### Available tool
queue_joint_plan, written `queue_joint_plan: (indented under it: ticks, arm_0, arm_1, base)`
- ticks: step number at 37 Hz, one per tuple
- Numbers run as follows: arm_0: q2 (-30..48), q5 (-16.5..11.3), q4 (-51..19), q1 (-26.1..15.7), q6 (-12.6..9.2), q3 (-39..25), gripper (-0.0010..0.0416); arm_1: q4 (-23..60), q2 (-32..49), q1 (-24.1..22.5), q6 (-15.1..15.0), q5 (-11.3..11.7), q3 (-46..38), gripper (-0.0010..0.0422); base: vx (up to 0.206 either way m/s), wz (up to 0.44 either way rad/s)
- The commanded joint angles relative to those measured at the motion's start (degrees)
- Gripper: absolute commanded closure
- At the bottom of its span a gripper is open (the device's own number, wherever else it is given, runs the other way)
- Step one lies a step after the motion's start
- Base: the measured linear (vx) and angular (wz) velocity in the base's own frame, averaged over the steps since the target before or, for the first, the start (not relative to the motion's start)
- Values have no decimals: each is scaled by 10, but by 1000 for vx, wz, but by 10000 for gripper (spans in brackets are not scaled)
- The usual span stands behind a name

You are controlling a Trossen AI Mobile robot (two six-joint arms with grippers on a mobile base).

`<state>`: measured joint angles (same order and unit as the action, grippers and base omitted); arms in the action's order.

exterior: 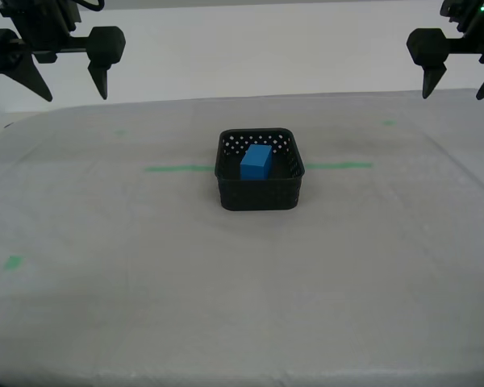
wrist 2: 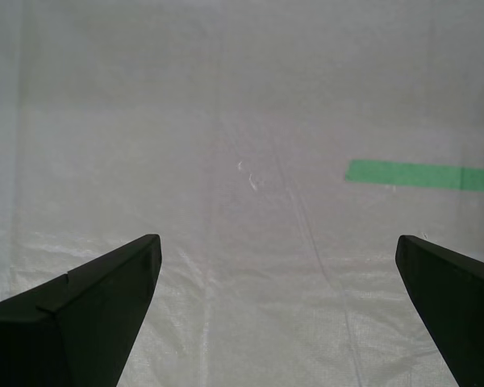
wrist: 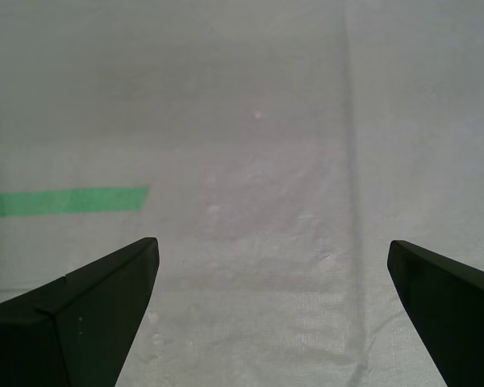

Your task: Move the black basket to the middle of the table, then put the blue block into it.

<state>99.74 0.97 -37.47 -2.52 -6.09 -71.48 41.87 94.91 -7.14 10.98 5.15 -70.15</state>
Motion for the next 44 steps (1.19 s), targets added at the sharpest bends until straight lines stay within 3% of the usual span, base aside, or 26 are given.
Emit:
queue_joint_plan:
  ticks: [1,44]
  arm_0:
    - [0,0,1,0,1,0,7]
    - [0,0,1,0,1,0,7]
  arm_1:
    - [0,0,0,0,1,0,12]
    - [0,0,0,0,1,0,12]
  base:
    - [0,0]
    - [0,0]
